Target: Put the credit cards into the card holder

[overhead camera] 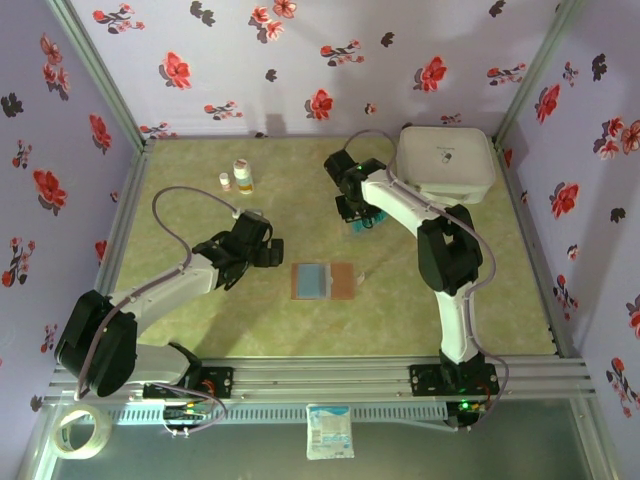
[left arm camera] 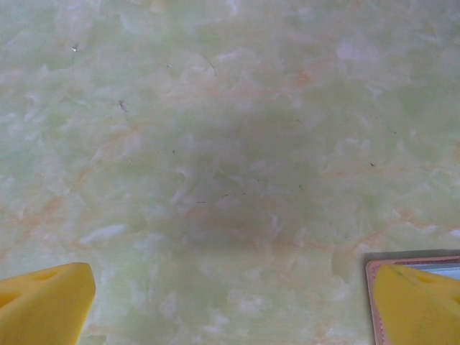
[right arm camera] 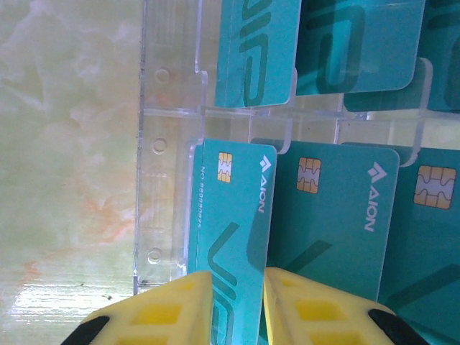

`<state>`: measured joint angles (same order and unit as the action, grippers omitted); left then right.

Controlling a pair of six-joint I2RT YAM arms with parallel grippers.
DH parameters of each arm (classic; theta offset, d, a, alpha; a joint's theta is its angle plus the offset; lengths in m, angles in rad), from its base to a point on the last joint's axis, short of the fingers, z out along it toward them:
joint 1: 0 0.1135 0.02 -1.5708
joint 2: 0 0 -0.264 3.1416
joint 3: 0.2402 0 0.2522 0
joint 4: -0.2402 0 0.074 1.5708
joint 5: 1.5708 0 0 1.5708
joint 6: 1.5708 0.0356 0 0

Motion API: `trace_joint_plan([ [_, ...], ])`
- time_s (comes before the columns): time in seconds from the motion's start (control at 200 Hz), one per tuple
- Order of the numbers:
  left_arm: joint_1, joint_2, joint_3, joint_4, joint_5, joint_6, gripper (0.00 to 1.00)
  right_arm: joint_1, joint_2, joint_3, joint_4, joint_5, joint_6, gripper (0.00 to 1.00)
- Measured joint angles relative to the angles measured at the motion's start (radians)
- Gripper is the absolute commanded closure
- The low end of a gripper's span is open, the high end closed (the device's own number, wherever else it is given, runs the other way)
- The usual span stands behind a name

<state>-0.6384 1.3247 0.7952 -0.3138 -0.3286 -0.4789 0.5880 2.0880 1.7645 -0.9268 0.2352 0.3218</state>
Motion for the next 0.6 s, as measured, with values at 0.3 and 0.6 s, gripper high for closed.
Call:
trace_joint_plan([
  [0.3,0.002,0.000,-0.011,0.003,0.000,0.000,0.00,0.009,0.002,0.016,-0.014,-0.023,0.000,0.77],
  [0.6,0.004,0.000,-0.011,0.007,0.001,0.000,0.00,0.043,0.002,0.052,-0.017,-0.049,0.000,0.76],
])
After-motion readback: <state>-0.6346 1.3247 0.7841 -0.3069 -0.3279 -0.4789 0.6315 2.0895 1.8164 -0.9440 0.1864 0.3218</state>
